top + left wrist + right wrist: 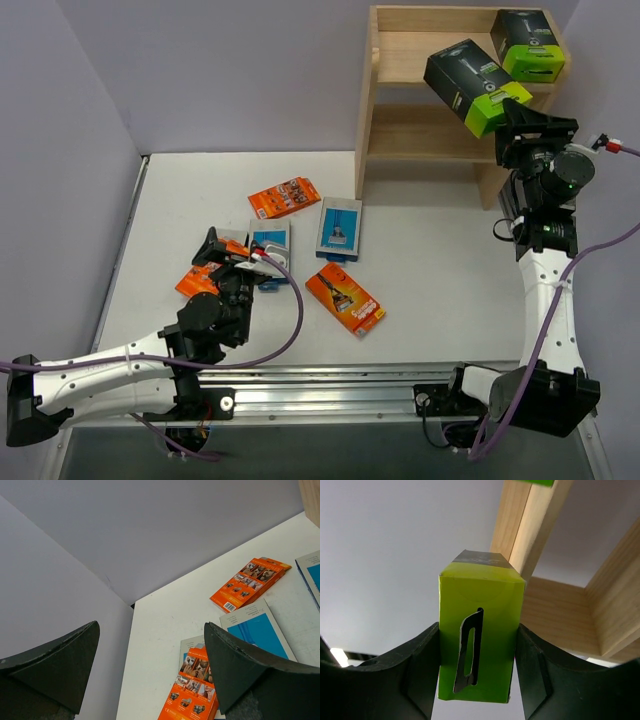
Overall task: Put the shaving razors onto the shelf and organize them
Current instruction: Place the shaving razor onto shelf
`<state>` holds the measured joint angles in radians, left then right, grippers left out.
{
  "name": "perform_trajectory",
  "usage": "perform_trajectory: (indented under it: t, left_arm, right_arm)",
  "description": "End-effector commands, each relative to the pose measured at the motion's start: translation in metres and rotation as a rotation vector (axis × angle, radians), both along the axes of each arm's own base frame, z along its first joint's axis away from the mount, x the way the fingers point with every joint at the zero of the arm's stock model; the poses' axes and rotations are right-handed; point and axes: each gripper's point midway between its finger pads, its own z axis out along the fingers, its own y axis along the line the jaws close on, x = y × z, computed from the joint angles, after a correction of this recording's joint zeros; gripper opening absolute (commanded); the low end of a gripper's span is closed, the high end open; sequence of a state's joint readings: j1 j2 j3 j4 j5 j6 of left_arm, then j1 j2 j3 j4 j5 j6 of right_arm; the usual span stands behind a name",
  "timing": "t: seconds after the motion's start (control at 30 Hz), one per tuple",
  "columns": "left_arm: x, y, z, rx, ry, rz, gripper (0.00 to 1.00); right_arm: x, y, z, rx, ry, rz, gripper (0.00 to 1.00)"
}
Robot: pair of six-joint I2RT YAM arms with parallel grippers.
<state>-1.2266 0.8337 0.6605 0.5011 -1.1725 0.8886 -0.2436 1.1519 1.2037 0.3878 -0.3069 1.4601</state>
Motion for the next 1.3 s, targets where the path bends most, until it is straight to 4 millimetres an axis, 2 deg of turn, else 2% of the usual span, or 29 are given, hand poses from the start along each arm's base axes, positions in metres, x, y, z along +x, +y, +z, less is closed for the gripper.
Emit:
perform_trajectory:
  t: [0.0, 0.13, 0.37, 0.47, 0.5, 0.67, 0.73, 0.77, 0.83, 0.87, 1.1, 1.27]
  left_arm:
    - [0.001, -0.002, 0.009, -0.056, -0.009, -0.015, 0.94]
    - [0.001, -0.003, 0.009, -0.062, -0.008, -0.022, 0.94]
    - [0.001, -0.003, 0.009, -0.066, -0.006, -0.027, 0.94]
    - [0.001, -0.003, 0.009, -0.068, -0.006, -0.027, 0.94]
    - [0.001, -0.003, 0.01, -0.071, -0.006, -0.027, 0.94]
    - [0.001, -0.003, 0.01, -0.072, -0.006, -0.027, 0.94]
    - [0.0, -0.002, 0.01, -0.072, -0.006, -0.026, 0.94]
    - [0.0, -0.002, 0.01, -0.075, -0.006, -0.026, 0.94]
    - [0.0, -0.001, 0.011, -0.078, -0.007, -0.026, 0.94]
    - [0.0, -0.002, 0.011, -0.078, -0.007, -0.028, 0.94]
    - [0.001, -0.003, 0.009, -0.074, -0.002, -0.029, 0.94]
    - [0.001, -0.005, 0.007, -0.069, 0.002, -0.029, 0.94]
  right_arm:
    - [-0.015, -0.019, 0.072, -0.038, -0.214, -0.123, 0.0]
    - [-0.003, -0.035, 0.074, -0.026, -0.214, -0.196, 0.0]
    - [0.017, -0.043, 0.071, -0.039, -0.2, -0.259, 0.0]
    - [0.025, -0.033, 0.069, -0.049, -0.185, -0.256, 0.0]
    - [0.026, -0.035, 0.071, -0.042, -0.186, -0.283, 0.0]
    - [0.039, -0.005, 0.066, -0.035, -0.174, -0.288, 0.0]
    - [0.039, -0.006, 0.063, -0.014, -0.174, -0.345, 0.0]
    - [0.039, 0.007, 0.062, -0.004, -0.174, -0.335, 0.0]
    - [0.039, 0.008, 0.061, 0.011, -0.174, -0.383, 0.0]
    - [0.04, 0.017, 0.06, 0.017, -0.17, -0.378, 0.0]
    - [0.047, 0.024, 0.053, 0.093, -0.141, -0.467, 0.0]
    - [0.054, 0.022, 0.054, 0.133, -0.136, -0.516, 0.0]
